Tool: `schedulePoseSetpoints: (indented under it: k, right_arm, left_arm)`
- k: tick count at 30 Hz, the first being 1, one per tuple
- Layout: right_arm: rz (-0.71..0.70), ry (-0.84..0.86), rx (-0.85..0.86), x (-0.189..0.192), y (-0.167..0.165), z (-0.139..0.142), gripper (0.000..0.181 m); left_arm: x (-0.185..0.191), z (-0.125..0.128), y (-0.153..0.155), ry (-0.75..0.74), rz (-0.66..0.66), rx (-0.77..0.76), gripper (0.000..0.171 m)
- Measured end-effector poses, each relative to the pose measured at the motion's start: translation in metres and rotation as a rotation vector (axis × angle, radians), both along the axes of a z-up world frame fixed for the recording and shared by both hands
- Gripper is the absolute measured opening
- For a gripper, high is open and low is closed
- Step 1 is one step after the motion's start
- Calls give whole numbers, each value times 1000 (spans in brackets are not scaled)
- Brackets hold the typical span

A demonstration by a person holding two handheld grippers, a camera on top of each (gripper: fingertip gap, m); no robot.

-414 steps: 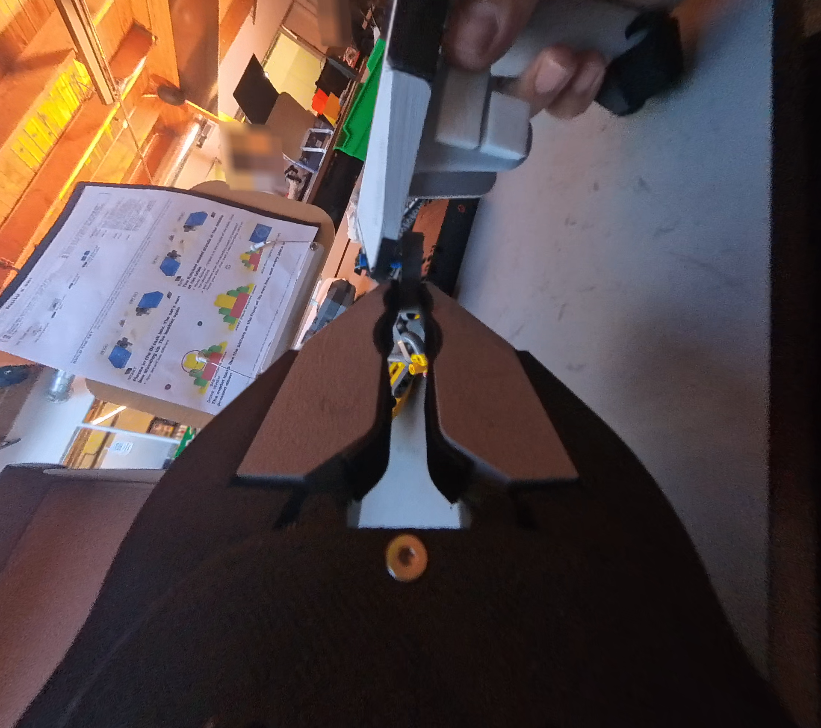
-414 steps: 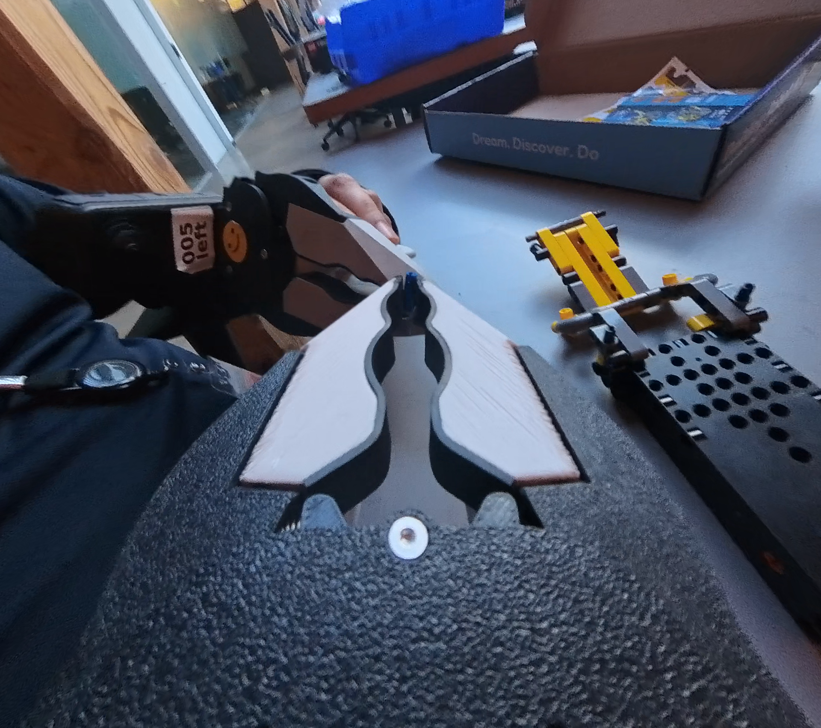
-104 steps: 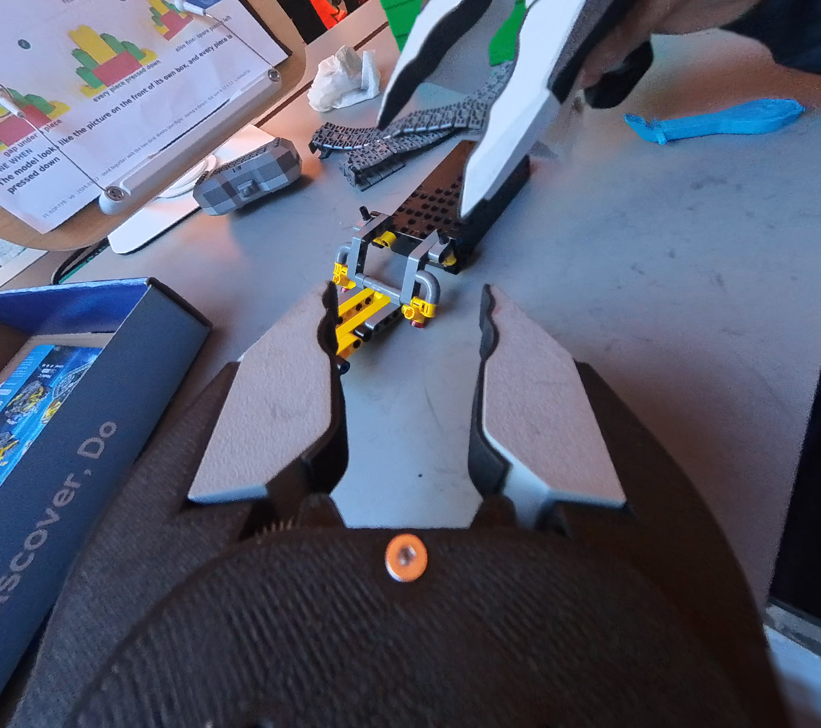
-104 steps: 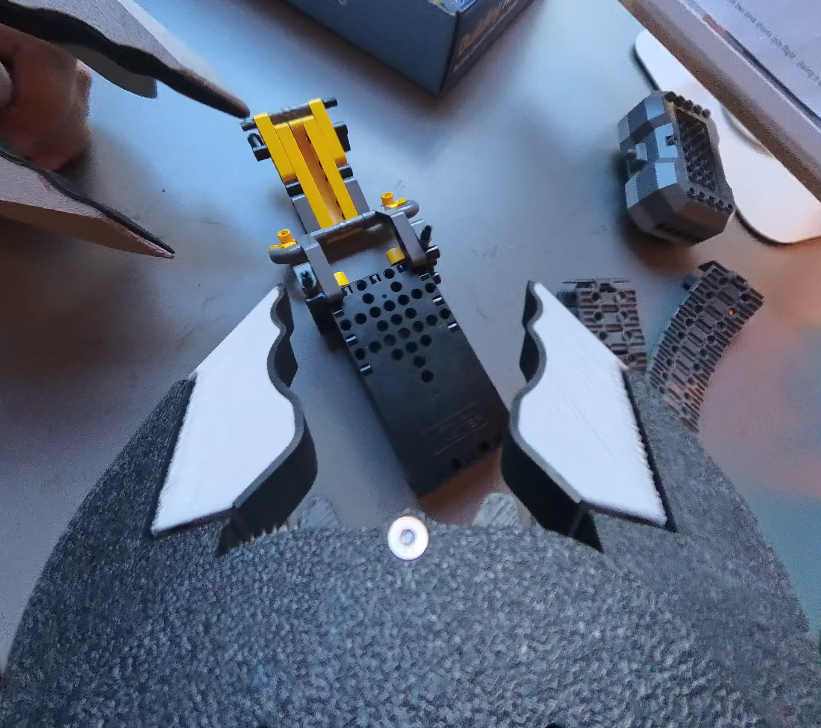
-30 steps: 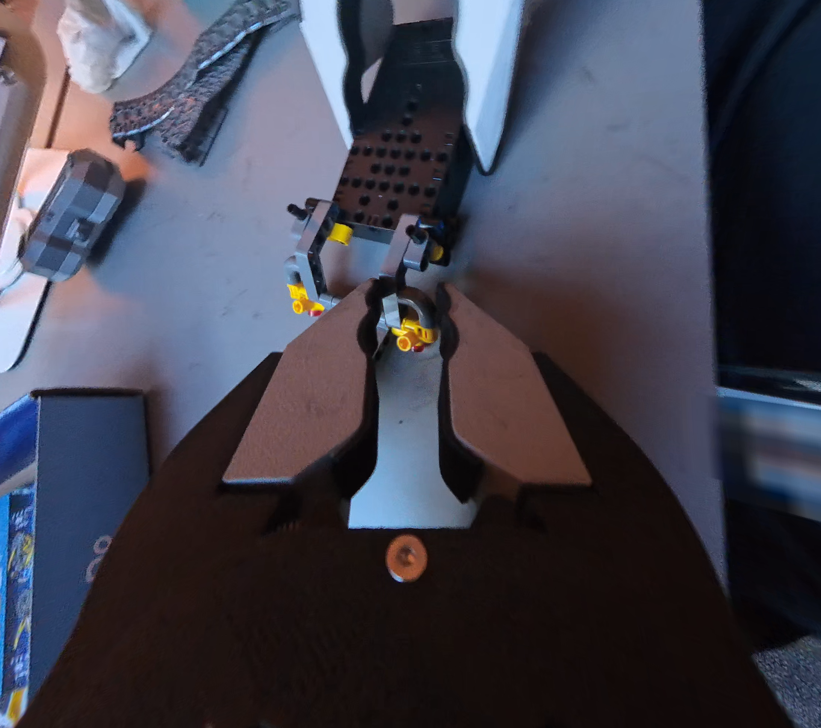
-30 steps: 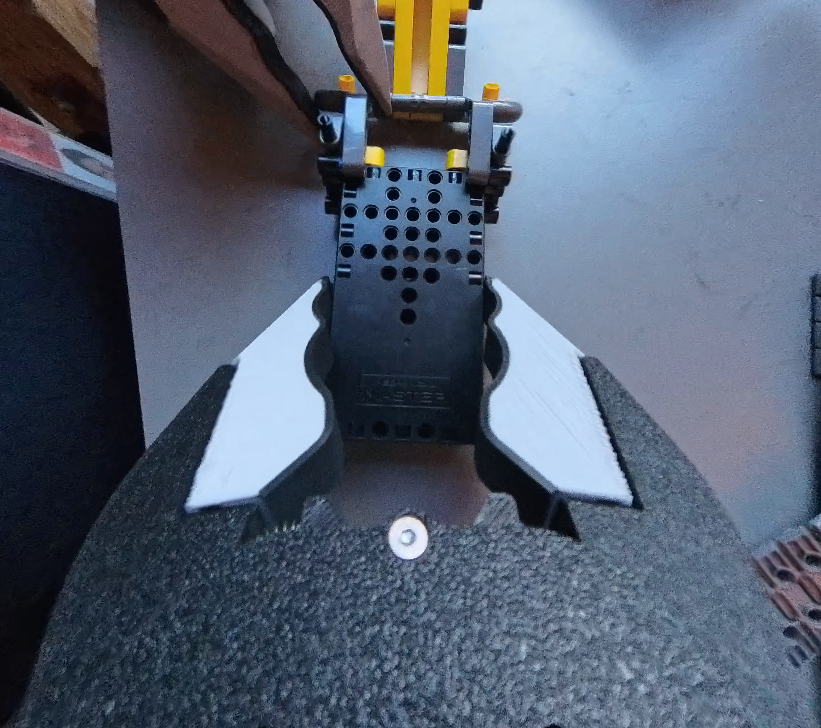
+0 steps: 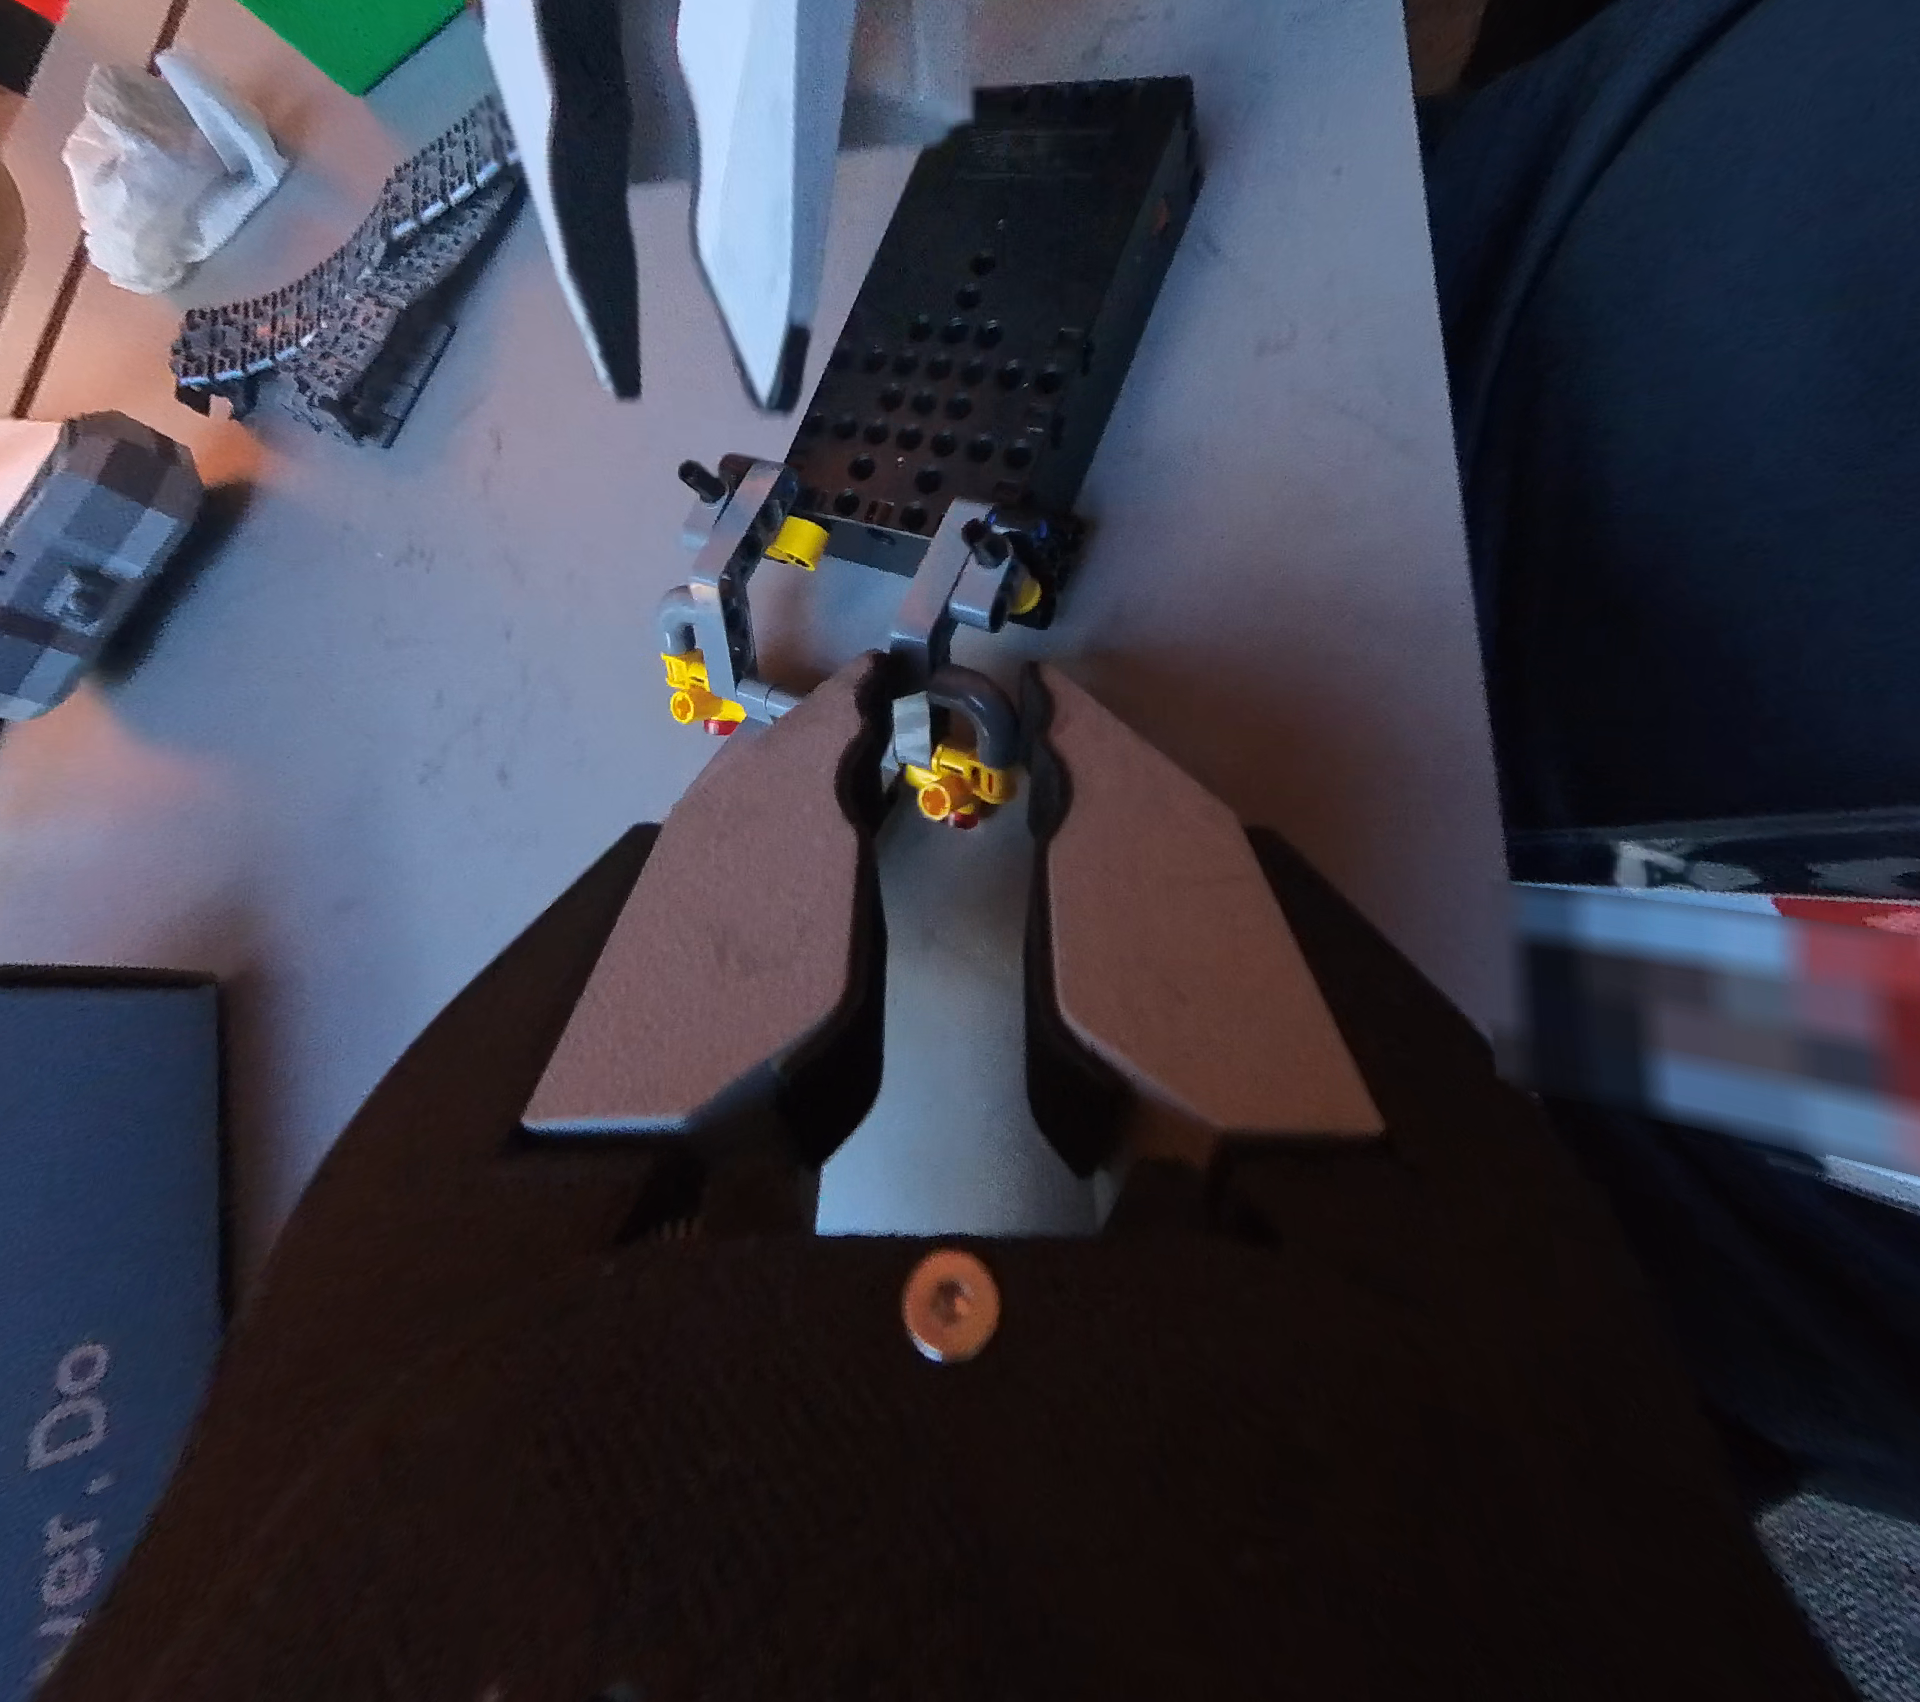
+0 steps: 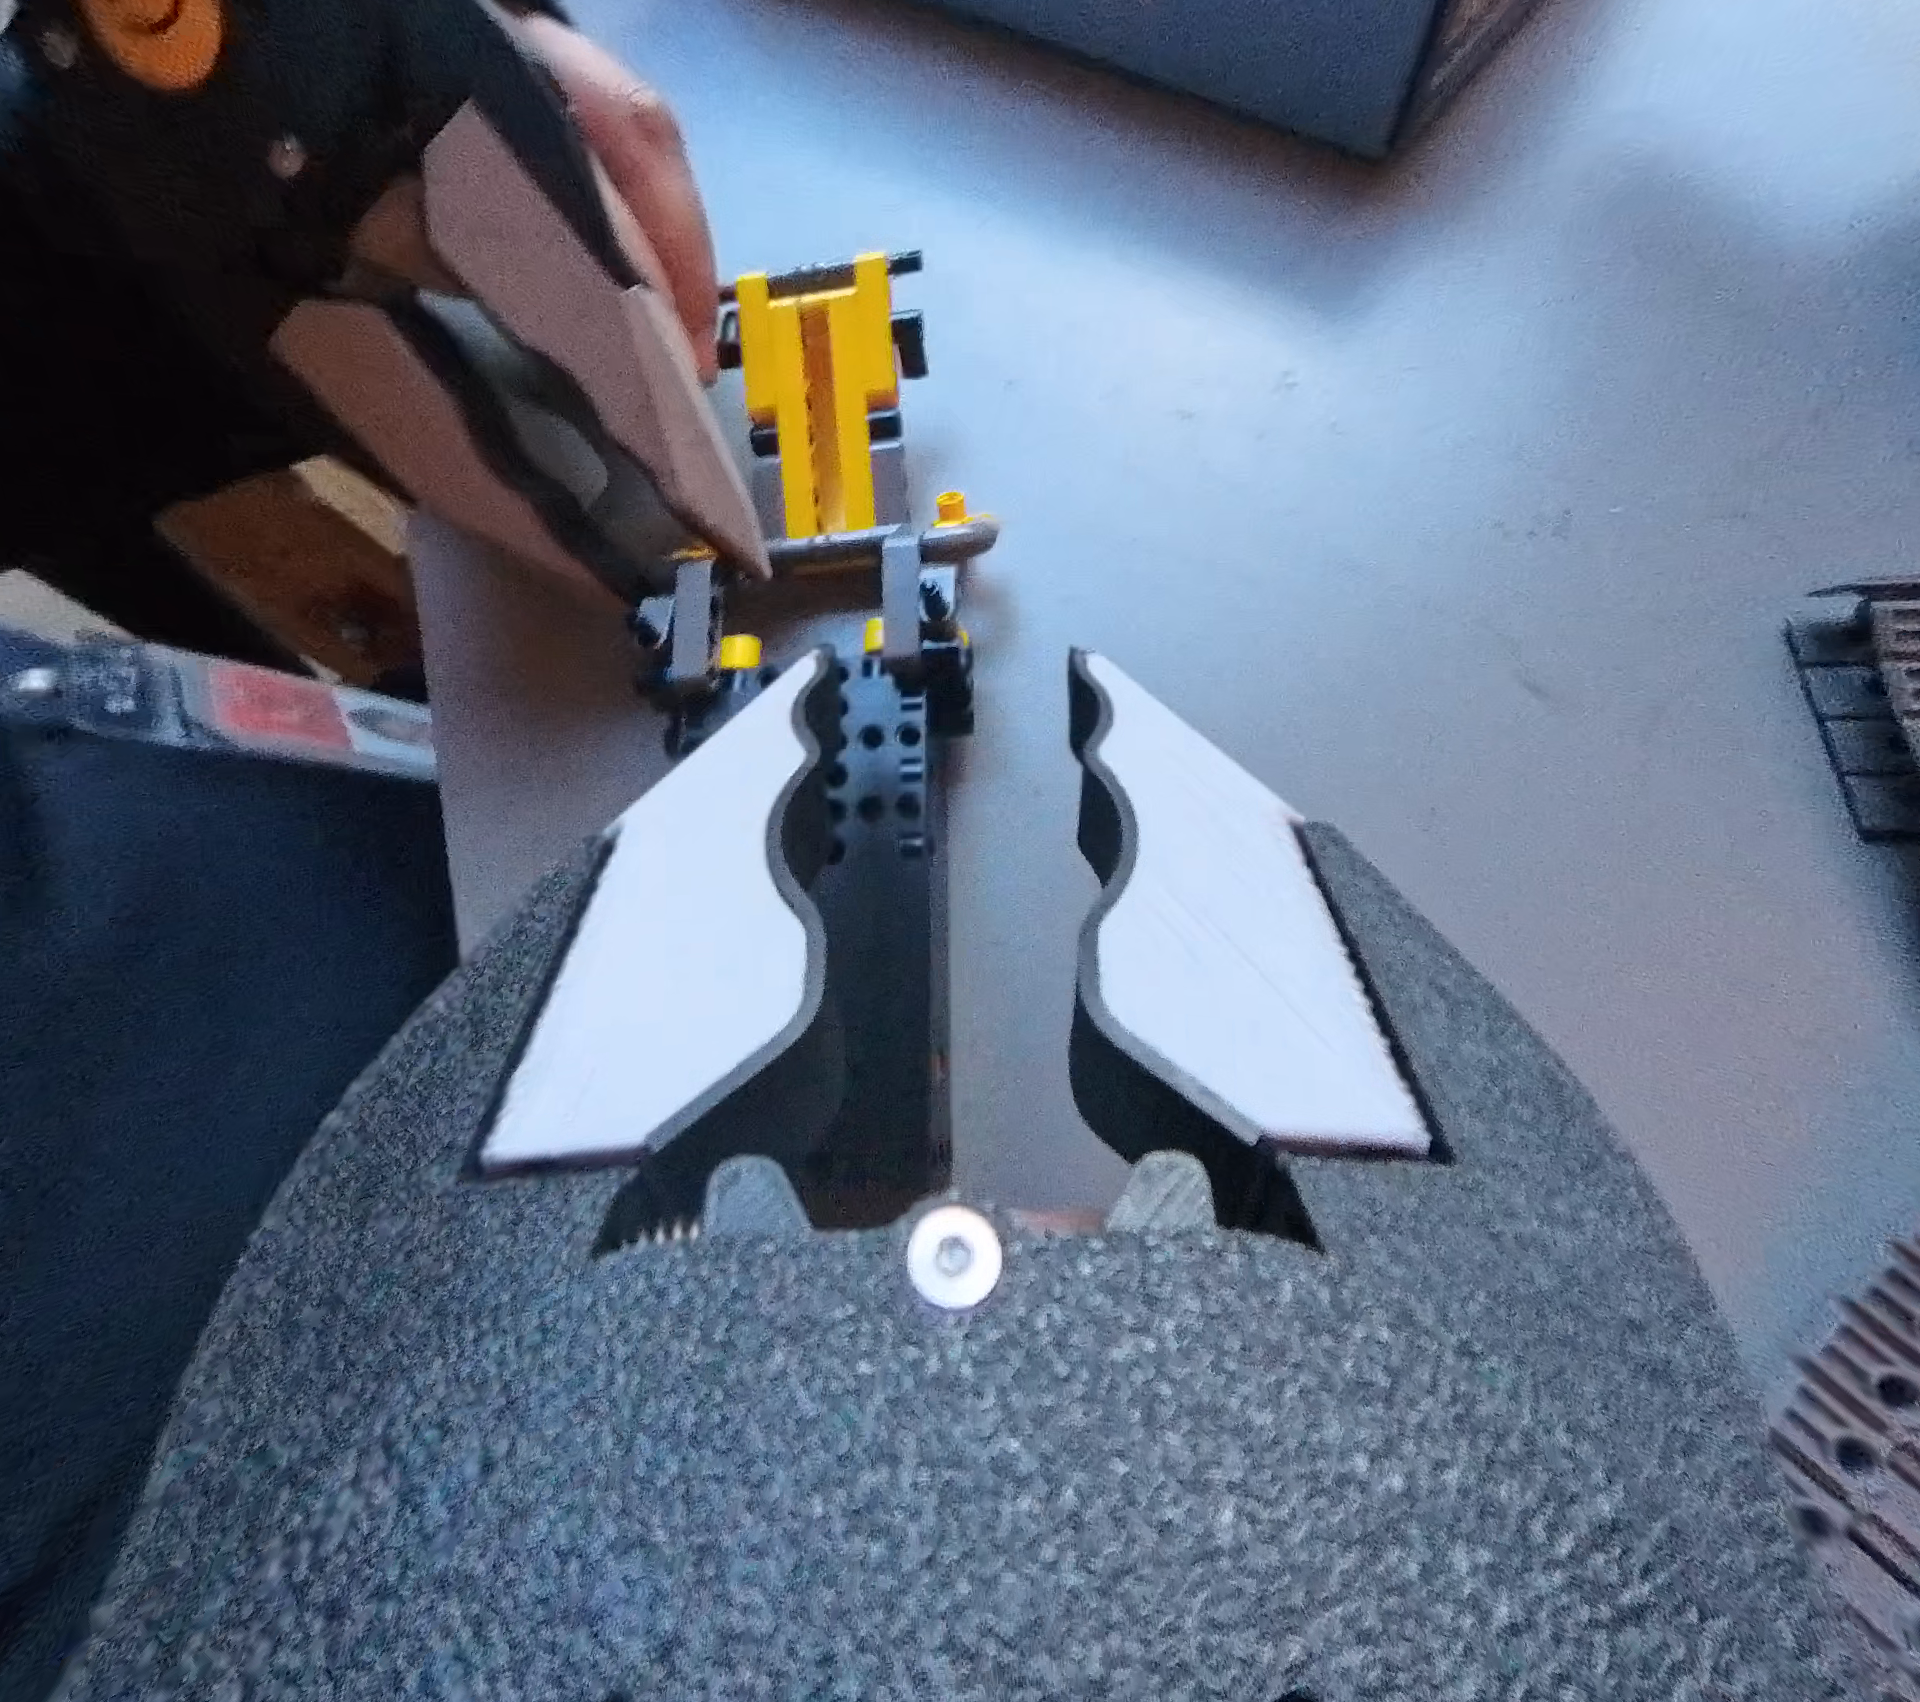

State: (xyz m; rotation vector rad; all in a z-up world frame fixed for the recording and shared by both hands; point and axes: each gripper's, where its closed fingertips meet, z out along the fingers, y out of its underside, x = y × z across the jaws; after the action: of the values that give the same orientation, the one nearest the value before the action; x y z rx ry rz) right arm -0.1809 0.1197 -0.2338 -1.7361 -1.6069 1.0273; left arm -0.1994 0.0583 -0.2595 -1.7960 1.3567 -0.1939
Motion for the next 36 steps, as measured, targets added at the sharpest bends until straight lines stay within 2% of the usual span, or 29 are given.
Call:
schedulePoseSetpoints:
  k: [4,7,9,15,19,21,28,36]
  right_arm:
    - [-27,-24,36,-14,1,-13,54]
    - [11,-39,27,-20,-7,-16,41]
    - [35,-37,14,-21,-12,-15,19]
    - [58,-58,42,-21,-16,-16,17]
    - [87,-95,69,-21,-22,-19,20]
    - [100,-104,114,-21,-22,-19,13]
    - [137,-117,413,-25,-20,-14,12]
    - [133,-82,486,-36,-15,-10,12]
  left_arm:
    - [9,-1,-4,22,-22,1,27]
    - [17,3,-5,-62,-21,-60,28]
    - [19,5,-2,-77,-12,-69,31]
    - [29,2,0,-2,-32,-5,28]
    - [30,2,-5,-14,-39,-51,25]
    - [30,2,-6,-16,-42,-58,24]
    - [23,3,-8,-29,-46,-69,22]
    - [14,6,-4,-60,-35,-57,20]
